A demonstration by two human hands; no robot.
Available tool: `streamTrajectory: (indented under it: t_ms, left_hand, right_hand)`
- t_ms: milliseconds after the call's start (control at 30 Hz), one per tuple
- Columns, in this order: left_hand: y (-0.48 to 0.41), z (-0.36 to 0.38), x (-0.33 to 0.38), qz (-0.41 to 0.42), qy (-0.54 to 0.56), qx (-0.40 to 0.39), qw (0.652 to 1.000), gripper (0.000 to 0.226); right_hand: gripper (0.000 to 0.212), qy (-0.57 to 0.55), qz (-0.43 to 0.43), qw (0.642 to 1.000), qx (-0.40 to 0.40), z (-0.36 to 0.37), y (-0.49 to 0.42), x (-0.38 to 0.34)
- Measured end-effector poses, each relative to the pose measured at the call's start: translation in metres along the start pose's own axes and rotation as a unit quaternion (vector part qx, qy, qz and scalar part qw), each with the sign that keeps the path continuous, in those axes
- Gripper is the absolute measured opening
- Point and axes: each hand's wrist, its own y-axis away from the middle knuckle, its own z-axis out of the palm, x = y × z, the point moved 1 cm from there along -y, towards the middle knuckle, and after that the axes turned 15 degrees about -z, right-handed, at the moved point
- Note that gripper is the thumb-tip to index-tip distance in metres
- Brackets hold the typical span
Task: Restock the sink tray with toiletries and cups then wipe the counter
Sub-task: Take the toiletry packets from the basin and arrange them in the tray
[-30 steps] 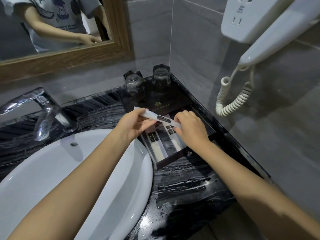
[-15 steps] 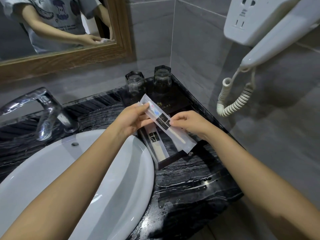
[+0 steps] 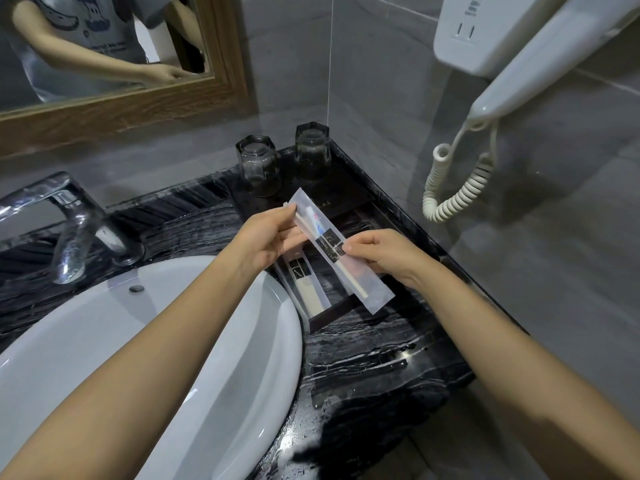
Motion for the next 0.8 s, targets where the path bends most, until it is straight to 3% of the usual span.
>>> streamTrajectory:
  t_ms: [100,333,467,500,567,633,767,800]
  left_hand:
    - [-0.001,0.005,-0.002,-0.011,0.001,0.002,1.000,0.018]
    - [-0.013,0.010,-0.008,-0.021,0.030,0.028,0.999,0.018]
    - [-0.025,0.004,-0.009,0.068,-0.096,0.119,0.986,0.025]
    - [-0.029,0.002,-0.009,0.111,-0.175,0.165,0.964,0.027]
    - [-0.035,-0.001,-0.010,0.198,-0.353,0.242,0.882,0.031]
    - [-0.044,-0.003,-0.013,0.253,-0.483,0.252,0.799,0.036]
    - [-0.066,-0.007,-0.026,0.256,-0.707,0.244,0.613,0.056]
    - [-0.069,-0.009,-0.030,0.242,-0.736,0.246,0.583,0.061]
  right_hand:
    - [0.007,0.002,0.000,1.000,-0.004,-0.001,0.004,0.002]
    - [0.011,0.006,0.035,0.996,0.076,-0.022,0.011,0.010]
    - [0.011,0.071,0.077,0.989,0.104,-0.035,0.009,0.013]
    - [0.011,0.082,0.088,0.987,0.109,-0.038,0.007,0.015]
    - [0.008,0.093,0.115,0.981,0.122,-0.041,0.000,0.017]
    - [0.009,0.095,0.136,0.977,0.132,-0.042,-0.010,0.018]
    - [0.024,0.096,0.151,0.974,0.137,-0.038,-0.031,0.020]
    - [0.023,0.107,0.153,0.973,0.134,-0.037,-0.036,0.021]
